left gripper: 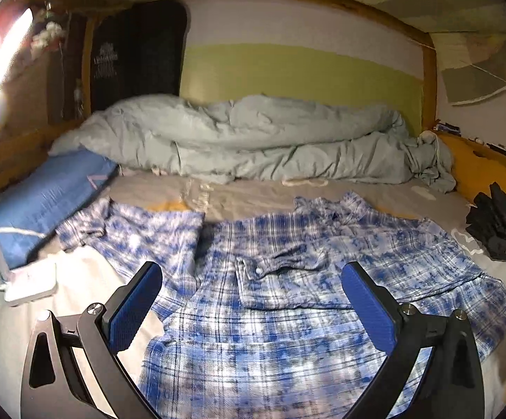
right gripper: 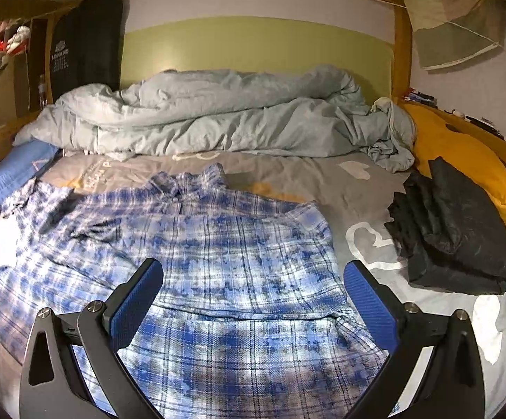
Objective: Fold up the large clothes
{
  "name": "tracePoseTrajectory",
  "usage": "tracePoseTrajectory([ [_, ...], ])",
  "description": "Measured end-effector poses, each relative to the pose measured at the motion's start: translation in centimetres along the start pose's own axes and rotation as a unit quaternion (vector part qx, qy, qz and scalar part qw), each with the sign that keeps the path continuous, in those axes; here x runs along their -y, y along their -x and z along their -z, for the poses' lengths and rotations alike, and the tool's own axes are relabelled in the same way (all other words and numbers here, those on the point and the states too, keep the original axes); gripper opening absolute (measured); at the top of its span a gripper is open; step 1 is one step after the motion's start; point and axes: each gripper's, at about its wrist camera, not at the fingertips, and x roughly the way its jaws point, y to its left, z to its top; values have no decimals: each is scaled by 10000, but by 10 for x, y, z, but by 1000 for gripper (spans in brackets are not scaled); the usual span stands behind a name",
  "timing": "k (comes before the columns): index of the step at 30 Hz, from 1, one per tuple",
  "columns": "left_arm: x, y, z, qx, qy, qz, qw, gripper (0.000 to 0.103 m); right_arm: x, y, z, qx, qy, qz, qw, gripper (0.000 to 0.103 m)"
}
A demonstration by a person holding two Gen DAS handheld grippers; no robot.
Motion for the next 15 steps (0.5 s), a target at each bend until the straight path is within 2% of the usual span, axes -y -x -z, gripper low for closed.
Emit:
tracePoseTrajectory([
  [3, -35, -36, -18, -616, 269, 127, 9977, 103, 1, -10, 3, -133, 19, 10, 9999, 103],
  [4, -48, -44, -25, -673, 370, 102, 9970, 103, 2, -14, 4, -179, 2, 0, 9998, 103],
  [7, -82, -66, -43, -578, 386, -347, 9970, 103, 4, -28, 5, -308, -28, -4, 9995, 103],
  [12, -139, -112, -49, -992, 555, -633, 9915, 102, 10, -53, 11, -617, -116, 16, 9980, 103],
  [14, -166, -119, -47, -853, 735, -1112, 9874, 101, 14, -59, 13, -724, -205, -42, 9972, 103],
  [15, -180, -123, -46, -848, 873, -1111, 9863, 100, 15, -61, 14, -758, -236, -69, 9968, 103],
])
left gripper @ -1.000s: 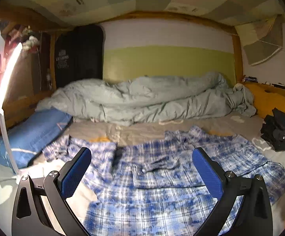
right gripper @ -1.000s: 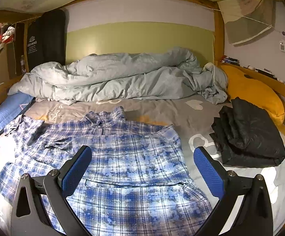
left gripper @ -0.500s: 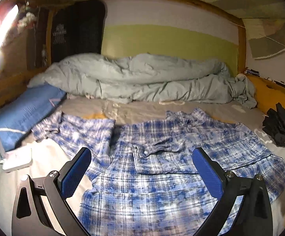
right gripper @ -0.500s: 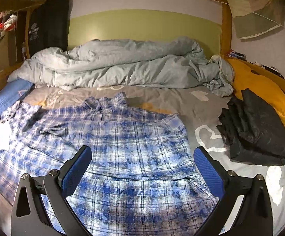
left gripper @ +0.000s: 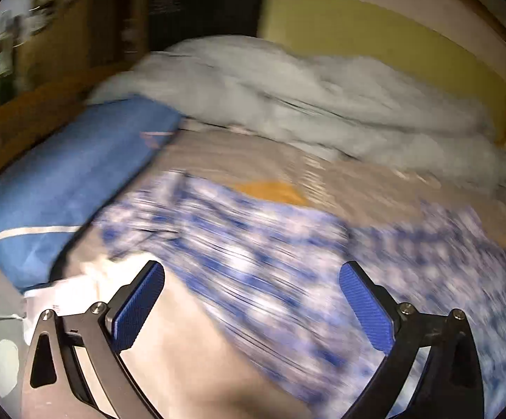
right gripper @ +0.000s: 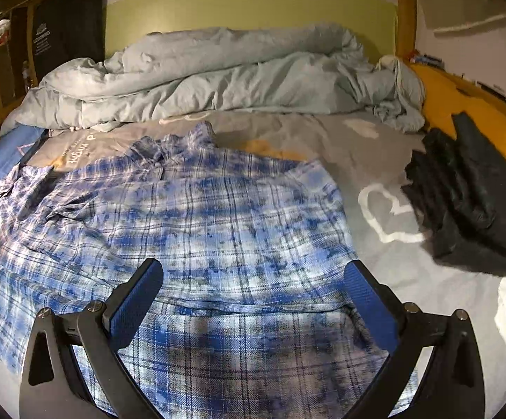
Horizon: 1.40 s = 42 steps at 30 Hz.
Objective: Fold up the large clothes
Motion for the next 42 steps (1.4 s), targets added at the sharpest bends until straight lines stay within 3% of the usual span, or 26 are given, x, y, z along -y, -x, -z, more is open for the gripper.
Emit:
tracePoseTrajectory([
  [2, -17, -23, -3, -388, 112, 104, 9991, 98, 0, -2, 1, -31, 13, -14, 10000, 103],
  [5, -40, -51, 4, -650, 389, -12, 9971, 93, -3, -5, 2, -56, 110, 9, 9999, 103],
  [10, -69, -95, 27, -1129, 1070, 442, 9868, 70, -10, -11, 6, -167, 220, -23, 9996, 103],
  [12, -70, -100, 30, -1120, 1038, 483, 9871, 62, -11, -11, 7, -174, 270, -23, 9995, 103],
  [14, -68, -100, 31, -998, 836, 425, 9906, 48, -13, -11, 7, -175, 299, -33, 9994, 103],
  [16, -66, -96, 30, -916, 780, 519, 9914, 11, -13, -11, 7, -176, 305, -36, 9994, 103],
  [18, -60, -84, 25, -675, 705, 556, 9937, 5, -13, -11, 7, -182, 298, -39, 9994, 103],
  [22, -31, -40, 7, -135, 411, 786, 9960, 4, -9, -9, 7, -193, 198, -62, 9996, 103],
  [26, 40, 24, -8, 335, -190, 1510, 9878, 4, -3, -3, 3, -141, 71, -146, 9998, 103],
  [29, 101, 63, -3, 508, -675, 1980, 9766, 4, 1, 6, 0, -43, 3, -237, 9997, 103],
  [31, 148, 79, 9, 412, -893, 2223, 9700, 4, 3, 10, 0, -1, -30, -261, 9997, 103],
  [35, 211, 72, 48, 94, -1141, 2504, 9613, 4, 7, 16, 0, 5, -108, -360, 9993, 103],
  [39, 233, 50, 84, -228, -1134, 2458, 9624, 4, 11, 19, 1, -4, -161, -435, 9989, 103],
  [42, 236, 42, 102, -350, -1373, 2240, 9642, 14, 13, 19, 1, -29, -155, -479, 9987, 103],
])
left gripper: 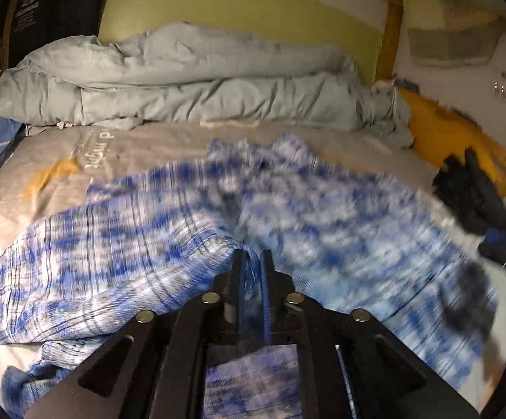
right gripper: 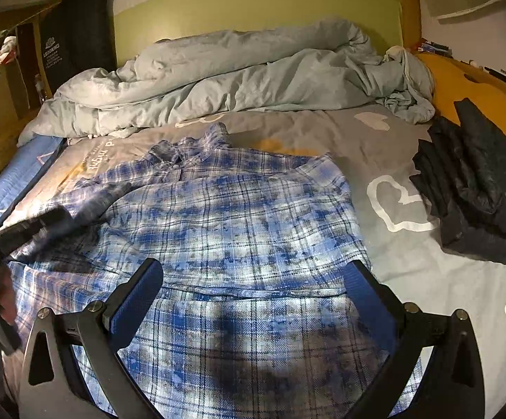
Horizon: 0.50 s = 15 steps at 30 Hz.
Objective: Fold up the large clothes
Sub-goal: 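Grasp the shirt hem with the left tool and fold it over the body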
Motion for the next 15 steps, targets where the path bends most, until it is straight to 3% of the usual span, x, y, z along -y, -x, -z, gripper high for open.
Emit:
tracePoseTrajectory([
  [2, 2, 7, 4, 9, -145, -165, 9998, 27, 1, -1, 1, -27, 13, 0, 10000, 103],
  [4, 0, 19, 5, 155, -220, -307, 9992, 57, 2, -2, 2, -58, -2, -7, 10000, 103],
  [6, -7, 43, 6, 377, -245, -438, 9980, 70, 3, -1, 1, -71, -36, -28, 10000, 103],
  [10, -26, 76, 8, 509, -211, -763, 9956, 78, 1, 3, 2, -20, -42, -31, 10000, 103],
  [15, -84, 93, 16, 549, 418, -1162, 9908, 83, -5, 0, 6, -78, -3, -43, 10000, 103],
])
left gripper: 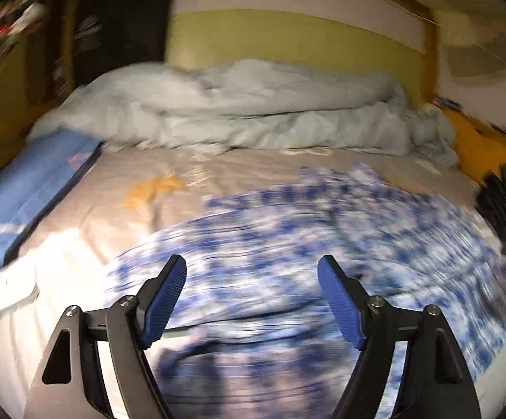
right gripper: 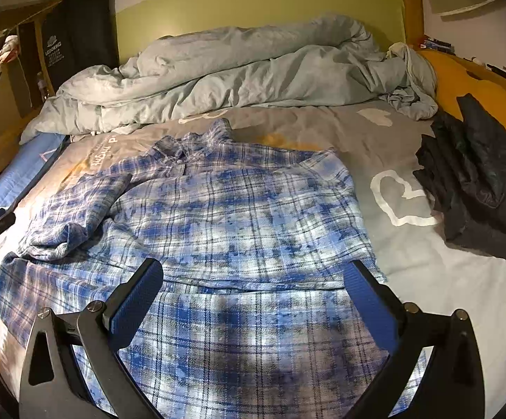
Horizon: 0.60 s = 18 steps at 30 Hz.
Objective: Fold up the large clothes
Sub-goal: 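Grasp the shirt hem with the left tool and fold it over the body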
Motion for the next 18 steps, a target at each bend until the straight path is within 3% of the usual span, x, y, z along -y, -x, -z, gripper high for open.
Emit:
tracePoseTrajectory([
  [3, -39, -12, -1, -181, 508, 77, 9985, 85, -3, -5, 3, -79, 28, -27, 10000, 103],
  [6, -65, -32, 4, -454, 547, -249, 9972, 85, -6, -7, 5, -104, 90, 17, 9999, 103],
  [10, -102, -58, 22, -911, 951, -607, 9894, 85, -6, -7, 5, -109, 47, 39, 9999, 103],
  [14, -132, -72, 39, -1223, 1496, -316, 9806, 83, -8, -9, 6, -136, 77, 11, 9999, 103],
  [16, -135, -76, 43, -1269, 1612, -160, 9786, 75, -8, -9, 6, -136, 90, 22, 9999, 103],
  [17, -135, -78, 44, -1281, 1615, -137, 9784, 66, -8, -9, 6, -140, 86, 18, 9999, 103],
  [18, -134, -79, 44, -1274, 1567, -166, 9792, 50, -8, -9, 6, -146, 78, 17, 9999, 103],
])
